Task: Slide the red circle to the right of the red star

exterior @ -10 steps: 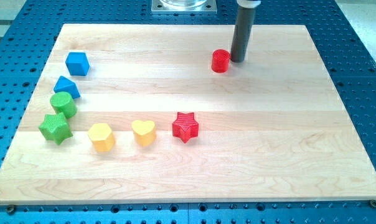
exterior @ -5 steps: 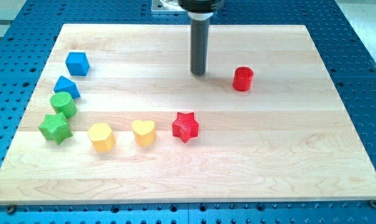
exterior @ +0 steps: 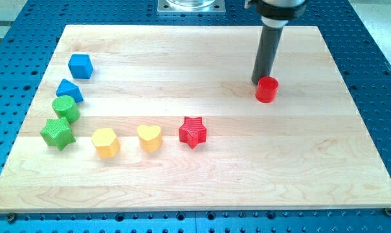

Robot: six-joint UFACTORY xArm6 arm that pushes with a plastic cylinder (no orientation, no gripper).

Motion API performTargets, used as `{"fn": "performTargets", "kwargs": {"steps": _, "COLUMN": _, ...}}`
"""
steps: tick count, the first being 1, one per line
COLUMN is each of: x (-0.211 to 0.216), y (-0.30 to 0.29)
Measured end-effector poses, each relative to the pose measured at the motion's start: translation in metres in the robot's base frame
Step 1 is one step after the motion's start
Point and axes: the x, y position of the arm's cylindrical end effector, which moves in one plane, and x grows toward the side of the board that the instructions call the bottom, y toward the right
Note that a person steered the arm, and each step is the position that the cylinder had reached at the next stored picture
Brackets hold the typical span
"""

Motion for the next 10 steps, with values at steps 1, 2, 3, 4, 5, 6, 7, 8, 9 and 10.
{"fn": "performTargets", "kwargs": {"steps": 1, "x": 0.049, "y": -0.003}}
{"fn": "performTargets", "kwargs": {"steps": 2, "x": 0.052, "y": 0.025}}
{"fn": "performTargets", "kwargs": {"steps": 3, "x": 0.049, "y": 0.043}}
{"fn": "performTargets", "kwargs": {"steps": 4, "x": 0.072, "y": 0.075}}
{"fn": "performTargets", "kwargs": {"steps": 5, "x": 0.092, "y": 0.039}}
{"fn": "performTargets", "kwargs": {"steps": 6, "x": 0.102, "y": -0.023}}
{"fn": "performTargets", "kwargs": {"steps": 7, "x": 0.065, "y": -0.013}}
{"fn": "performTargets", "kwargs": {"steps": 8, "x": 0.048, "y": -0.043}}
{"fn": "performTargets", "kwargs": {"steps": 9, "x": 0.063, "y": -0.049}}
{"fn": "performTargets", "kwargs": {"steps": 10, "x": 0.076, "y": -0.049}}
